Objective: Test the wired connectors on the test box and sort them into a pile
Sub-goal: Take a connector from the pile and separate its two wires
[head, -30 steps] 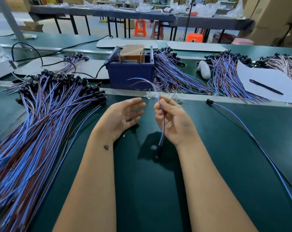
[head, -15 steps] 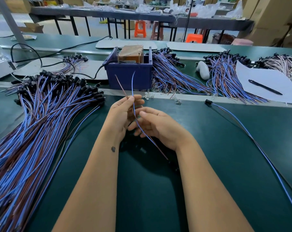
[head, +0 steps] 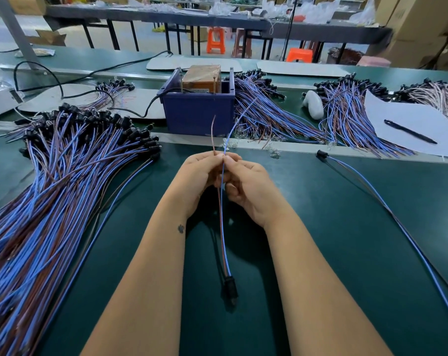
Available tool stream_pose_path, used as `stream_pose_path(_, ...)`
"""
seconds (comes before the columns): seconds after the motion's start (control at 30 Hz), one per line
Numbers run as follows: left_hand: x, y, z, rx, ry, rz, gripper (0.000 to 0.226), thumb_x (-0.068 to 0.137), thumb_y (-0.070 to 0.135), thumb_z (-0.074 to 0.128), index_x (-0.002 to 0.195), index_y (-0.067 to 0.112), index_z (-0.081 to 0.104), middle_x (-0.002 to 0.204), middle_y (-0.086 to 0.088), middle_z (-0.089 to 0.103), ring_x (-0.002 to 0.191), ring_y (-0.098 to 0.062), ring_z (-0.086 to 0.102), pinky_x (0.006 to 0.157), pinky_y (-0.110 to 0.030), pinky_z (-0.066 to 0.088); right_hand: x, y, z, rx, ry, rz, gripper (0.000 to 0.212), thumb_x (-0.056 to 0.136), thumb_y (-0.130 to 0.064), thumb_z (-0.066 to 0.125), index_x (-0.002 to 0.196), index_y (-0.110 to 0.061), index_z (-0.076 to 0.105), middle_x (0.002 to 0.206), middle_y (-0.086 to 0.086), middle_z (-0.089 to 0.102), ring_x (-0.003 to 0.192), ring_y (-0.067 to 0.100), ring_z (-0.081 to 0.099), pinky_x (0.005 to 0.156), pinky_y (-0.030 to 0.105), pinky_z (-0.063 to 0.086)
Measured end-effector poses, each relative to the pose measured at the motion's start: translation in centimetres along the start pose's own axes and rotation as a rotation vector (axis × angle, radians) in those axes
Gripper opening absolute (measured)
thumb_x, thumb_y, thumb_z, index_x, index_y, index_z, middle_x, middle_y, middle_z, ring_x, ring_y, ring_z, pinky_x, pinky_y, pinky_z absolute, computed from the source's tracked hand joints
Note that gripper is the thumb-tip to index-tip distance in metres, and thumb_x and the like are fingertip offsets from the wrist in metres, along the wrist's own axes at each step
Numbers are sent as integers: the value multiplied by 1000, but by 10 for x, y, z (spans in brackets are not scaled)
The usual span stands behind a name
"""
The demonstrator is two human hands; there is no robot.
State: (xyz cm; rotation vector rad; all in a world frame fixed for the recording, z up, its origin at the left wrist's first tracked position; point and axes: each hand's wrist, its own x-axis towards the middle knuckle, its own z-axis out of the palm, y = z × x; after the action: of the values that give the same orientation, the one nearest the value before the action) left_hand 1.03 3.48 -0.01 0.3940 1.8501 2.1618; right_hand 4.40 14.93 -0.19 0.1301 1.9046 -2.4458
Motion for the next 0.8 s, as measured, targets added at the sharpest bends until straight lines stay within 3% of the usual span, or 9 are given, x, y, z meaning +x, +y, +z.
stream_pose_path(0.07, 0, -2, 3, 73, 32, 38, 31, 104, 11, 40, 98, 8, 71, 87, -9, 69, 65, -17, 60, 65, -30, 54, -1, 0, 3, 11, 45, -14, 23, 101, -20, 50, 85, -15, 65, 67, 5, 55, 48, 6, 36, 43, 14, 23)
stream_pose_path(0.2, 1, -9, 8, 152, 31, 96, 28, 106, 14, 40, 103, 16, 68, 85, -11, 64, 65, -19, 57, 64, -31, 53, -1, 1, 7, 34, 131, -61, 31, 103, -24, 46, 78, -16, 63, 56, -4, 55, 47, 6, 42, 46, 18, 27)
stream_pose_path(0.33, 4, -15, 8, 245, 67, 133, 27, 106, 17, 42, 107, 29, 66, 83, 6, 66, 73, -8, 58, 73, -25, 50, -1, 4, 10, 54, 152, -152, 29, 103, -16, 46, 81, -12, 65, 55, -7, 59, 49, 2, 53, 48, 16, 43)
stream_pose_path(0.47, 7, -18, 5, 337, 184, 157, 31, 105, 15, 40, 103, 31, 66, 93, 3, 69, 81, -12, 59, 75, -35, 49, 4, 10, 9, -141, 293, -276, 24, 102, -14, 45, 90, -13, 66, 54, -12, 50, 51, 2, 41, 51, 15, 36)
stream_pose_path(0.57, 11, -19, -3, 306, 379, 156, 31, 105, 16, 36, 95, 32, 61, 76, 10, 65, 62, -2, 54, 65, -26, 45, 6, 11, 7, -308, 374, -319, 18, 101, -14, 46, 101, -17, 64, 53, -11, 39, 48, 5, 33, 50, 20, 30)
stream_pose_path(0.67, 13, -17, -13, 202, 476, 120, 30, 105, 16, 33, 94, 26, 59, 48, 13, 47, 45, -5, 38, 51, -25, 34, 7, 11, 6, -363, 386, -318, 19, 100, -16, 47, 103, -21, 65, 54, -13, 38, 49, 5, 32, 53, 22, 31)
stream_pose_path(0.8, 12, -15, -18, 170, 518, 81, 29, 103, 21, 34, 92, 25, 61, 45, 15, 38, 42, -5, 32, 48, -25, 30, 7, 12, 7, -390, 370, -291, 21, 100, -18, 47, 102, -25, 67, 46, -15, 36, 48, 5, 31, 58, 27, 33)
